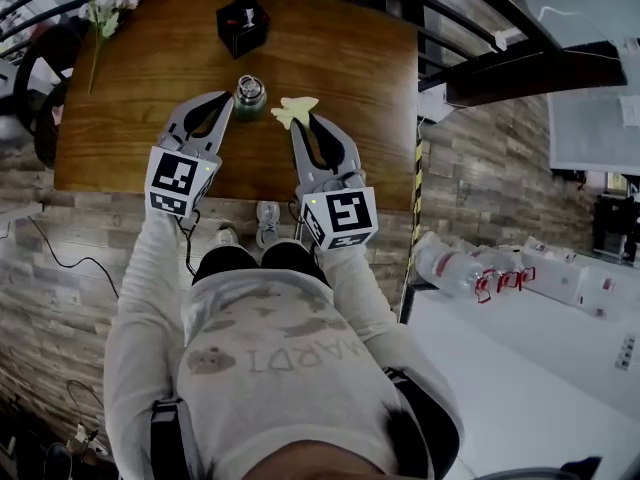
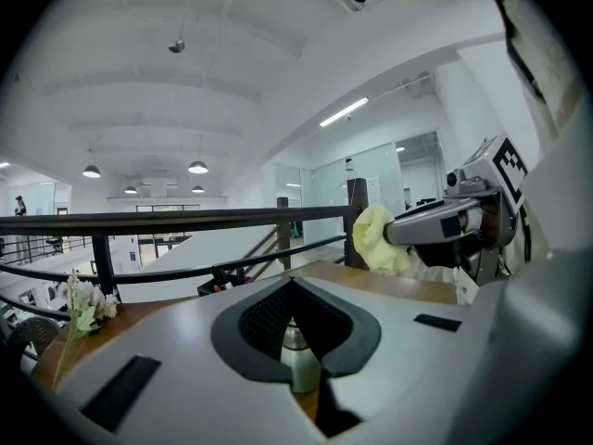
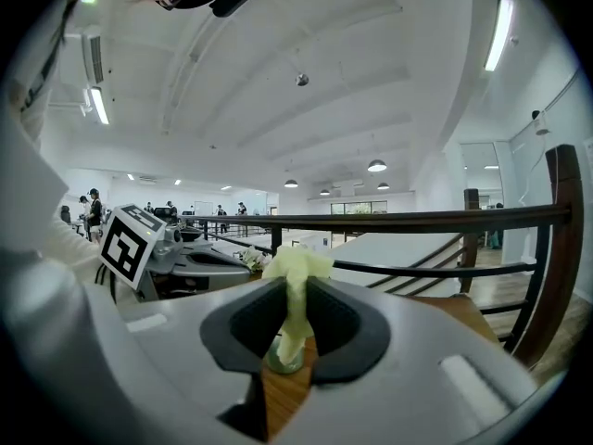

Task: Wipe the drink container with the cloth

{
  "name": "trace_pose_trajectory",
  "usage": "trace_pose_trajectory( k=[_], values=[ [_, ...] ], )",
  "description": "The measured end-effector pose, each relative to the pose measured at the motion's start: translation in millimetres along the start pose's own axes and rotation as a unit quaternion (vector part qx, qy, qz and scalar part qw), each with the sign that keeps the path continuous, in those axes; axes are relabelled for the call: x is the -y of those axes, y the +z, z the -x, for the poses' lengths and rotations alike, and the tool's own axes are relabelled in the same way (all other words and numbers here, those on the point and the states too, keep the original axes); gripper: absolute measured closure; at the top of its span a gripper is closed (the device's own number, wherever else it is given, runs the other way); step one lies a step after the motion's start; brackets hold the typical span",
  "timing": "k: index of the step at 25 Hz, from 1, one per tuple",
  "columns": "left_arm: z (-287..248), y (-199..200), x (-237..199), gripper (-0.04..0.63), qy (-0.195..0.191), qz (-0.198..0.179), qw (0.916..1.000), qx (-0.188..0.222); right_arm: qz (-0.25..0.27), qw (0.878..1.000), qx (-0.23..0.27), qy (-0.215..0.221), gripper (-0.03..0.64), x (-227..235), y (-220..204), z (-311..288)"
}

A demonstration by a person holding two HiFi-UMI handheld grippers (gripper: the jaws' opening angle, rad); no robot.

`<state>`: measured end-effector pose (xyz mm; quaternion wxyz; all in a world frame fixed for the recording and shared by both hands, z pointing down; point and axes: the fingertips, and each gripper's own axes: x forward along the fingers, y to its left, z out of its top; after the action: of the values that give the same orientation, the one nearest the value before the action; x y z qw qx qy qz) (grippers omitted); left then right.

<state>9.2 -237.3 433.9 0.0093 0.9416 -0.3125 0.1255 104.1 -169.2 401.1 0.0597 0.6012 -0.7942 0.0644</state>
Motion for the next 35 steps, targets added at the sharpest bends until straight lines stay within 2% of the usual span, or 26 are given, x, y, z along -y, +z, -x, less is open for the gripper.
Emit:
trace_pose_trajectory(
  k=[14, 21, 30, 35],
  values=[
    [-59.0, -49.9, -1.4, 0.589, -0.011, 0.011, 0.9962, -0.085, 0.002, 0.997, -0.044, 0.057, 0.541, 20.0, -39.6, -35.8],
    [-68.7, -51.0, -4.8, 0.589, -0.009, 0.016, 0.9957, -0.091, 0.007, 0.994, -0.066, 0.088, 0.541, 23.7, -65.3, -51.2],
    [-68.5, -52.0, -5.8, 0.589, -0.009, 0.028, 0.9952, -0.093, 0.011, 0.983, -0.110, 0.148, 0.541, -7.1, -115.9, -77.9],
    [-68.4, -54.2, -7.6, 0.589, -0.007, 0.029, 0.9951, -0.094, 0.026, 0.978, -0.121, 0.169, 0.541, -22.6, -130.1, -97.1]
  ],
)
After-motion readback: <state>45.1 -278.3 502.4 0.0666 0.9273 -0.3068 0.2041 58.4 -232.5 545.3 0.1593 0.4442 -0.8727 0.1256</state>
